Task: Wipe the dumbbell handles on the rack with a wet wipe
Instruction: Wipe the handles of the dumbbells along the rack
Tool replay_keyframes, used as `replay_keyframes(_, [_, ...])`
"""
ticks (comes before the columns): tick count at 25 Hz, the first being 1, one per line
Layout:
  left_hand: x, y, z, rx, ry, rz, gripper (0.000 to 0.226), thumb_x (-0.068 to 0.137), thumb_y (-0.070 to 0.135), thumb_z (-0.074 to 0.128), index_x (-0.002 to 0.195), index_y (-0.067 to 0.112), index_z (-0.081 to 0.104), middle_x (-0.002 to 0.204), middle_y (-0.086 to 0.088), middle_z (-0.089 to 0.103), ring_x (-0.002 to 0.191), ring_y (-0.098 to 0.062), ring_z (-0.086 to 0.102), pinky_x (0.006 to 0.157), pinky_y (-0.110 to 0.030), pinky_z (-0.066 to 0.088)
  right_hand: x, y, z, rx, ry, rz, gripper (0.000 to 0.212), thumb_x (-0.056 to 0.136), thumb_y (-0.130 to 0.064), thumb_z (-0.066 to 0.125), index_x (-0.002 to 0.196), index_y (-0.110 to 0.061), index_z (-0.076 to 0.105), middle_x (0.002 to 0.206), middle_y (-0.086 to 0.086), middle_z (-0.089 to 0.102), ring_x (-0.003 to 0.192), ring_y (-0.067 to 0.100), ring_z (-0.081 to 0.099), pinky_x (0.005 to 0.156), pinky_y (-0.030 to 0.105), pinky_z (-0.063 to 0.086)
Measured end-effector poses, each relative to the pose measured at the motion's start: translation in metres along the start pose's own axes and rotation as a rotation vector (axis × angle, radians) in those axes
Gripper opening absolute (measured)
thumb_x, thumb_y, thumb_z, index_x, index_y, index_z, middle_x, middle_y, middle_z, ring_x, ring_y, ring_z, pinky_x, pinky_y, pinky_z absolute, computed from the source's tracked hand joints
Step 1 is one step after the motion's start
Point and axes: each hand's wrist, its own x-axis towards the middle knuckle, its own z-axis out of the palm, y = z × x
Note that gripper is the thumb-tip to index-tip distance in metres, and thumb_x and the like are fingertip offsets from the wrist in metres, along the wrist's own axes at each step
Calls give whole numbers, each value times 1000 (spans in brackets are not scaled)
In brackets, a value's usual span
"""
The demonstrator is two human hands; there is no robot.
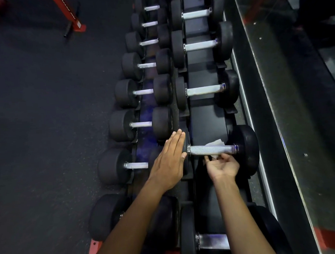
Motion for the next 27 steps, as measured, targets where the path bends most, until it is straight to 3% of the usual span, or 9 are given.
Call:
replay_keyframes(3, [0, -1, 2, -10, 8, 0, 55, 96, 22, 27, 148, 4, 23, 156, -8, 20, 145, -18, 14, 118, -30, 14, 1, 6, -2, -102, -109, 39, 41, 56, -9, 38, 90, -12, 60, 92, 1, 71, 97, 22, 59, 91, 37, 38])
replay_keyframes(7, [0, 1, 2, -25, 19, -14, 55, 96, 21, 26, 148, 4, 23, 156, -8, 20, 145, -18, 13, 119, -29, 13, 7, 17, -8, -249, -150, 67, 27, 59, -4, 42, 80, -12, 58, 76, 6, 68, 85, 23, 60, 81, 37, 45])
replay_keyframes(11, [-1, 0, 3, -11, 10, -5, 55, 97, 21, 27, 149, 4, 21, 157, -7, 18, 146, -16, 10, 118, -31, 13, 1, 35, -5, -479, -31, 15, 18, 81, 6, 49, 71, -8, 55, 59, 3, 59, 65, 16, 54, 65, 27, 47])
replay_keyframes(14, [-1, 0, 3, -8, 6, -12, 56, 97, 23, 26, 150, 7, 18, 158, -4, 15, 146, -13, 7, 118, -34, 14, -13, 40, -10, -609, 135, -141, 14, 80, 10, 61, 72, 0, 59, 54, 7, 62, 48, 14, 58, 43, 22, 49])
replay_keyframes(16, [1, 1, -2, -55, 7, -26, 58, 96, 26, 26, 150, 9, 15, 159, -1, 11, 146, -10, 6, 118, -35, 11, -23, 33, -5, -742, 175, -279, 9, 78, 9, 66, 77, 1, 62, 63, 10, 63, 51, 15, 60, 44, 22, 51])
replay_keyframes(19, [31, -3, -20, -142, 68, -48, 58, 96, 29, 28, 150, 15, 13, 159, 2, 11, 145, -5, 5, 119, -30, 5, -26, 11, 36, -995, 66, -657, 11, 79, 0, 70, 82, -6, 61, 73, 7, 63, 67, 18, 59, 55, 13, 49])
replay_keyframes(22, [89, -21, -33, -76, 125, -44, 59, 95, 34, 23, 150, 15, 12, 158, 1, 12, 145, -6, 4, 119, -30, 4, -4, -9, 96, -1289, -109, -1020, 6, 83, -7, 65, 85, -9, 60, 76, 2, 63, 65, 13, 56, 55, 6, 39])
replay_keyframes(24, [125, -34, -31, 1, 139, -34, 60, 94, 35, 19, 150, 12, 13, 158, -1, 12, 146, -10, 4, 119, -32, 5, 26, -14, 127, -1418, -216, -1173, 7, 84, -3, 61, 82, -9, 59, 74, 3, 61, 63, 13, 55, 58, 11, 43])
replay_keyframes(27, [166, -54, -15, 99, 132, -8, 63, 93, 34, 14, 150, 9, 13, 159, -3, 9, 146, -14, 5, 119, -32, 6, 82, -13, 152, -1622, -325, -1402, 7, 83, 2, 58, 84, -5, 60, 81, 9, 63, 75, 24, 57, 69, 33, 46])
